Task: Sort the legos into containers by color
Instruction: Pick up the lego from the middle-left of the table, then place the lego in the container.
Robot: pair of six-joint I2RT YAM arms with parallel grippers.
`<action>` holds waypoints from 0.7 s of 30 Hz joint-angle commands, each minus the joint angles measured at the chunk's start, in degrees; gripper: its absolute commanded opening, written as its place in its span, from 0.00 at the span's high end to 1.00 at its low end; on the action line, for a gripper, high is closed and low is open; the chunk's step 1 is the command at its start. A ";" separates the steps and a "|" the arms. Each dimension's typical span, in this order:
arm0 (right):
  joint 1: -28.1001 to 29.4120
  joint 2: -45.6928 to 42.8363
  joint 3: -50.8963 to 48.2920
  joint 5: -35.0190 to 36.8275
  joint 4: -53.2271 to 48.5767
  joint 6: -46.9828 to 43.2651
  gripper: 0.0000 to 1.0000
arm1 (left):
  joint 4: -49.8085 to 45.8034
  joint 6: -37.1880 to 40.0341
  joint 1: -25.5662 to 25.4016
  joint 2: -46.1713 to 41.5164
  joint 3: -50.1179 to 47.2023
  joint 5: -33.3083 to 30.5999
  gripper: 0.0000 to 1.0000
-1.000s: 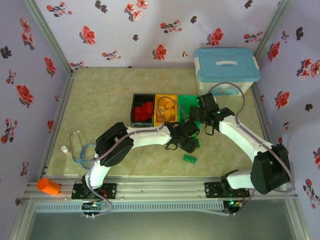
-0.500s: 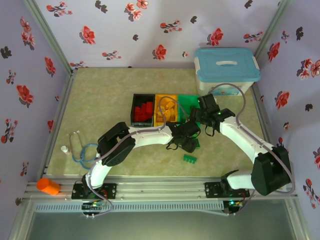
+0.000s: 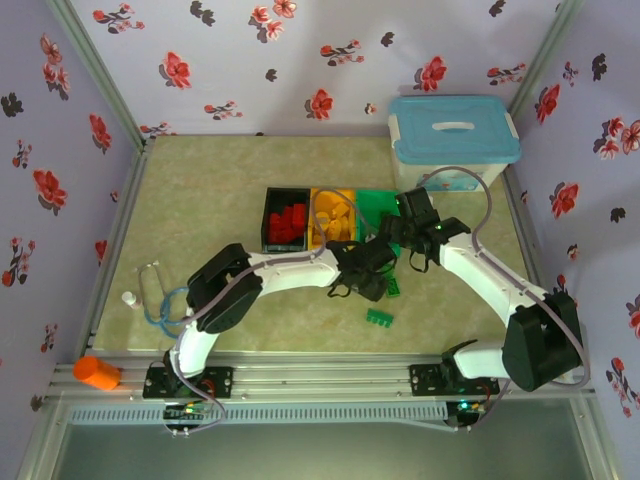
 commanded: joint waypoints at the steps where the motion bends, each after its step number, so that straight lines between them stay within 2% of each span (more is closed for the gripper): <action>1: -0.36 -1.66 -0.94 0.69 -0.38 0.94 0.21 | 0.32 1.91 2.20 -5.16 0.89 -1.76 0.34; 9: -0.83 -5.98 -4.28 4.45 -1.60 2.02 0.20 | 0.15 5.84 6.14 -4.36 7.78 -0.42 0.34; 15: -4.05 -12.86 -7.83 7.71 -2.90 3.37 0.20 | -0.53 7.61 8.27 -2.17 13.03 0.85 0.34; 21: -6.72 -16.31 -9.24 6.77 -3.24 3.26 0.19 | -1.10 9.14 9.28 0.52 17.73 1.91 0.34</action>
